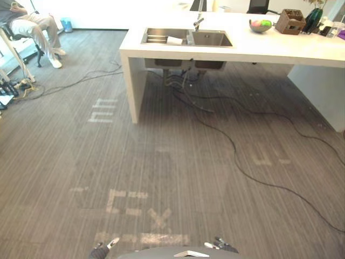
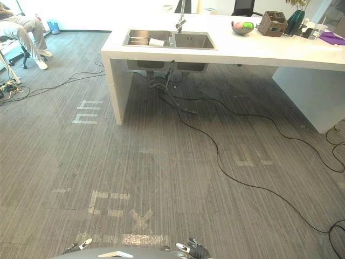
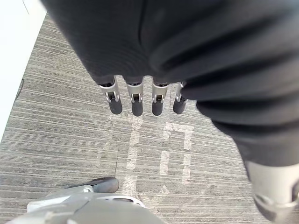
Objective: Walk over to the sink, pick up the cup, carry it to the dishwasher, place the cup inside the dishwasher, then close the dishwasher door
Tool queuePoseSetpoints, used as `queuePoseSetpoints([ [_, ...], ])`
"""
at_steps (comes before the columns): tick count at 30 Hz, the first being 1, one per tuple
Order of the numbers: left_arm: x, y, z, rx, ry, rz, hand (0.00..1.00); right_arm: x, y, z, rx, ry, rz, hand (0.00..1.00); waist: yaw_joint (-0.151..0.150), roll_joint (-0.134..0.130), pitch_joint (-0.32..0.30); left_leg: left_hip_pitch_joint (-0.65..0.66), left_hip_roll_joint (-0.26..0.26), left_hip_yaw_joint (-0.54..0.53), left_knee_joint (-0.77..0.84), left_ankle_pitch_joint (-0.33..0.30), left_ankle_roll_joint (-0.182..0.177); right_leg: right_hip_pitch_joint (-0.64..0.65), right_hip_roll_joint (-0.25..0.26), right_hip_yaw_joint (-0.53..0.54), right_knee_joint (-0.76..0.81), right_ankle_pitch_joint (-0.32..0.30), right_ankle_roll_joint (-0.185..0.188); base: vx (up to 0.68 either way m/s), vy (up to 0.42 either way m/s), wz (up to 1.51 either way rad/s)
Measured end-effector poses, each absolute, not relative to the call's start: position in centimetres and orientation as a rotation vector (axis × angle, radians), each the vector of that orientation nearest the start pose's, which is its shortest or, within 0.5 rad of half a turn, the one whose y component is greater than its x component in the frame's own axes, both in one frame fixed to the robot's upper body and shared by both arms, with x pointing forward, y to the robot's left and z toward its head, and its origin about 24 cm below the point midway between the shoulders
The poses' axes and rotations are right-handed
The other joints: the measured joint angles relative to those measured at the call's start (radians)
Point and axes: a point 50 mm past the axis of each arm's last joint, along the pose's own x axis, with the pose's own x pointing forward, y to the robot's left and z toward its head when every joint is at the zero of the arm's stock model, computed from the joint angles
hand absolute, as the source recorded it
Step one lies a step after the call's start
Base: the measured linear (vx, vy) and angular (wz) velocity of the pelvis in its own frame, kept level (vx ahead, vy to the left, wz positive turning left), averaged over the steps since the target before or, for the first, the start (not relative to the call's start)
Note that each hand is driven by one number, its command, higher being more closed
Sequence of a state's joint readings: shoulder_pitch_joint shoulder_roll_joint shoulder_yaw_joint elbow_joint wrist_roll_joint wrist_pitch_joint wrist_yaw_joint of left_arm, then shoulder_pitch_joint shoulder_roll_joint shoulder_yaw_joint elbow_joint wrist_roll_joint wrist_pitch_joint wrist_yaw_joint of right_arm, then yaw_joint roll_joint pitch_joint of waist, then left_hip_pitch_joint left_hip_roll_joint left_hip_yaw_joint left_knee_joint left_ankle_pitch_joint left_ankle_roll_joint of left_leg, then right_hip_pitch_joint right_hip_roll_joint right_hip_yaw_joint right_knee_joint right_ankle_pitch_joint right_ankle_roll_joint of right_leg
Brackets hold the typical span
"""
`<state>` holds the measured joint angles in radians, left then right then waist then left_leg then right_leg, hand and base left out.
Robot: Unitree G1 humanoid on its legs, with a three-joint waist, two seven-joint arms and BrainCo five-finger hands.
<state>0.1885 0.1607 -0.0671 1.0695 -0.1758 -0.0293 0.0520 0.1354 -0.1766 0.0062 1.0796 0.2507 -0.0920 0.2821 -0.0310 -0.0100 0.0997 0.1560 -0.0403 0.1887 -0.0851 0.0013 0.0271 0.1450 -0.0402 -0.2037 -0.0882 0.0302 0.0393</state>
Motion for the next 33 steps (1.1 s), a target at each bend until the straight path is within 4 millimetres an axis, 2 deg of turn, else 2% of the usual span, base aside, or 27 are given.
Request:
queuePoseSetpoints([
  [5,4.4,21.2,-16.8,0.007,1.244,0.25,0.0,7.6,-20.7,-16.0,0.223,1.067,-0.007,0.0,0.0,-0.002,0.0,0.001,0.001,0.003,0.006,-0.006,0.004,-0.009,0.0,0.007,0.02,-0.011,0.0,-0.01,-0.005,-0.04],
  [6,4.4,21.1,-16.8,0.007,1.244,0.252,0.0,7.6,-20.8,-15.9,0.227,1.064,-0.011,0.0,0.0,-0.001,0.001,0.0,0.003,0.002,0.008,-0.011,0.005,-0.034,-0.005,0.007,0.073,-0.041,-0.001,0.03,0.02,0.03],
  [7,4.5,21.4,-16.7,0.013,1.239,0.254,0.0,7.8,-20.6,-15.9,0.242,1.052,-0.015,0.0,-0.001,-0.012,0.008,-0.018,0.0,0.001,0.058,-0.045,0.011,-0.101,-0.031,0.007,0.228,-0.123,0.011,0.03,0.026,0.05],
  [9,4.7,21.7,-16.6,0.021,1.232,0.257,0.0,8.2,-20.2,-15.6,0.263,1.019,-0.02,0.0,0.001,-0.024,0.019,-0.035,-0.011,0.003,0.126,-0.089,0.016,-0.155,-0.07,0.005,0.387,-0.191,0.037,0.03,0.023,-0.01],
  [10,4.7,21.9,-16.6,0.01,1.227,0.269,0.0,8.6,-19.9,-15.4,0.282,0.991,-0.02,0.0,0.004,-0.032,0.026,-0.039,-0.013,0.008,0.165,-0.118,0.021,-0.194,-0.092,0.006,0.518,-0.213,0.037,0.02,0.02,-0.08],
  [11,4.6,21.9,-16.6,0.004,1.228,0.273,0.0,8.9,-19.7,-15.4,0.295,0.978,-0.022,0.0,0.004,-0.037,0.029,-0.038,-0.012,0.008,0.182,-0.129,0.023,-0.22,-0.099,0.008,0.582,-0.215,0.038,0.05,0.017,-0.06],
  [12,4.6,21.9,-16.6,0.0,1.228,0.272,0.0,9.2,-19.5,-15.2,0.311,0.956,-0.033,0.0,0.0,-0.032,0.03,-0.023,-0.007,0.004,0.198,-0.143,0.025,-0.253,-0.11,0.016,0.675,-0.214,0.038,0.09,-0.014,0.11],
  [13,4.5,22.0,-16.6,-0.009,1.228,0.278,0.0,9.2,-19.5,-15.2,0.33,0.951,-0.048,0.0,-0.007,-0.033,0.03,-0.011,0.0,0.003,0.208,-0.155,0.025,-0.254,-0.115,0.011,0.694,-0.243,0.022,0.1,-0.023,0.09],
  [15,4.6,21.9,-16.5,-0.022,1.22,0.286,0.0,9.3,-19.5,-15.2,0.345,0.946,-0.071,0.0,-0.003,-0.028,0.031,-0.007,0.018,0.0,0.209,-0.168,0.014,-0.266,-0.113,-0.007,0.619,-0.274,0.02,0.11,-0.043,0.0],
  [16,4.7,21.9,-16.5,-0.032,1.215,0.29,0.0,9.3,-19.6,-15.1,0.357,0.938,-0.082,0.0,-0.003,-0.024,0.031,-0.009,0.03,-0.002,0.214,-0.174,0.009,-0.281,-0.11,-0.016,0.589,-0.274,0.021,0.16,-0.082,-0.07],
  [17,5.3,21.6,-16.5,-0.054,1.204,0.29,0.0,9.7,-19.8,-15.0,0.371,0.913,-0.094,0.0,-0.004,-0.007,0.043,-0.028,0.062,-0.004,0.24,-0.195,-0.002,-0.319,-0.104,-0.034,0.53,-0.26,0.034,0.19,-0.116,-0.11],
  [19,6.2,21.0,-16.5,-0.077,1.191,0.263,0.0,10.2,-20.7,-14.4,0.389,0.861,-0.13,0.0,-0.006,0.028,0.068,-0.049,0.121,-0.012,0.294,-0.237,-0.026,-0.38,-0.095,-0.024,0.429,-0.18,0.047,0.21,-0.139,-0.11],
  [20,6.6,20.7,-16.5,-0.099,1.182,0.258,0.0,10.5,-21.2,-14.0,0.398,0.821,-0.142,0.0,-0.007,0.048,0.086,-0.047,0.154,-0.027,0.334,-0.268,-0.04,-0.406,-0.092,-0.009,0.361,-0.114,0.062,0.35,-0.255,-0.08],
  [21,6.8,20.7,-16.4,-0.124,1.171,0.277,0.0,10.3,-21.1,-13.7,0.408,0.791,-0.147,0.0,-0.006,0.048,0.098,-0.036,0.177,-0.031,0.382,-0.314,-0.075,-0.407,-0.091,0.029,0.305,-0.064,0.077,0.38,-0.298,-0.05],
  [23,7.1,21.1,-16.3,-0.142,1.154,0.308,0.0,9.7,-20.4,-13.6,0.44,0.778,-0.152,0.0,-0.007,0.031,0.109,-0.002,0.198,-0.047,0.454,-0.389,-0.115,-0.381,-0.104,0.066,0.288,-0.051,0.073,0.34,-0.327,0.2],
  [24,7.4,21.2,-16.1,-0.149,1.136,0.319,0.0,9.0,-20.1,-13.6,0.478,0.768,-0.184,0.0,-0.006,0.023,0.105,0.036,0.217,-0.056,0.489,-0.446,-0.143,-0.371,-0.112,0.082,0.351,-0.013,0.06,0.56,-0.529,0.44],
  [25,7.3,20.5,-16.3,-0.175,1.14,0.323,0.0,8.8,-20.5,-13.5,0.493,0.755,-0.209,0.0,-0.014,0.042,0.089,0.082,0.25,-0.062,0.467,-0.466,-0.154,-0.395,-0.087,0.073,0.477,-0.013,0.054,0.59,-0.514,0.4],
  [26,7.0,19.7,-16.4,-0.193,1.149,0.319,0.0,9.0,-21.1,-13.1,0.484,0.74,-0.212,0.0,-0.017,0.054,0.072,0.111,0.273,-0.073,0.44,-0.466,-0.144,-0.41,-0.067,0.054,0.551,-0.078,0.036,0.6,-0.434,0.19],
  [27,6.8,19.2,-16.5,-0.208,1.149,0.322,0.0,9.4,-21.6,-12.8,0.473,0.721,-0.213,0.0,-0.015,0.092,0.048,0.106,0.293,-0.095,0.463,-0.433,-0.133,-0.426,-0.051,0.049,0.597,-0.127,0.018,0.5,-0.347,-0.01],
  [28,6.8,19.0,-16.5,-0.212,1.145,0.319,0.0,10.1,-21.9,-12.6,0.47,0.706,-0.213,0.0,-0.024,0.095,0.043,0.066,0.307,-0.124,0.55,-0.378,-0.101,-0.423,-0.038,0.039,0.618,-0.171,0.002,0.49,-0.358,-0.04],
  [29,6.8,18.9,-16.5,-0.211,1.146,0.318,0.0,10.5,-21.9,-12.5,0.473,0.698,-0.214,0.0,-0.029,0.101,0.038,0.042,0.315,-0.138,0.599,-0.344,-0.092,-0.411,-0.032,0.029,0.617,-0.185,-0.003,0.47,-0.376,0.09],
  [30,6.8,18.6,-16.5,-0.203,1.148,0.308,0.0,10.8,-21.7,-12.6,0.481,0.695,-0.209,0.0,-0.032,0.115,0.033,0.002,0.339,-0.155,0.707,-0.258,-0.093,-0.365,-0.015,0.011,0.598,-0.208,-0.024,0.47,-0.316,0.21],
  [31,6.8,18.5,-16.5,-0.195,1.141,0.302,0.0,11.1,-21.6,-12.6,0.478,0.704,-0.201,0.0,-0.032,0.127,0.034,-0.044,0.369,-0.16,0.853,-0.207,-0.112,-0.295,0.014,0.006,0.548,-0.226,-0.042,0.48,-0.284,0.19],
  [33,7.0,18.8,-16.3,-0.183,1.112,0.313,0.0,11.9,-21.2,-12.6,0.468,0.708,-0.17,0.0,-0.023,0.126,0.039,-0.124,0.381,-0.133,1.056,-0.233,-0.1,-0.159,0.057,0.002,0.419,-0.215,-0.064,0.5,-0.216,0.1],
])
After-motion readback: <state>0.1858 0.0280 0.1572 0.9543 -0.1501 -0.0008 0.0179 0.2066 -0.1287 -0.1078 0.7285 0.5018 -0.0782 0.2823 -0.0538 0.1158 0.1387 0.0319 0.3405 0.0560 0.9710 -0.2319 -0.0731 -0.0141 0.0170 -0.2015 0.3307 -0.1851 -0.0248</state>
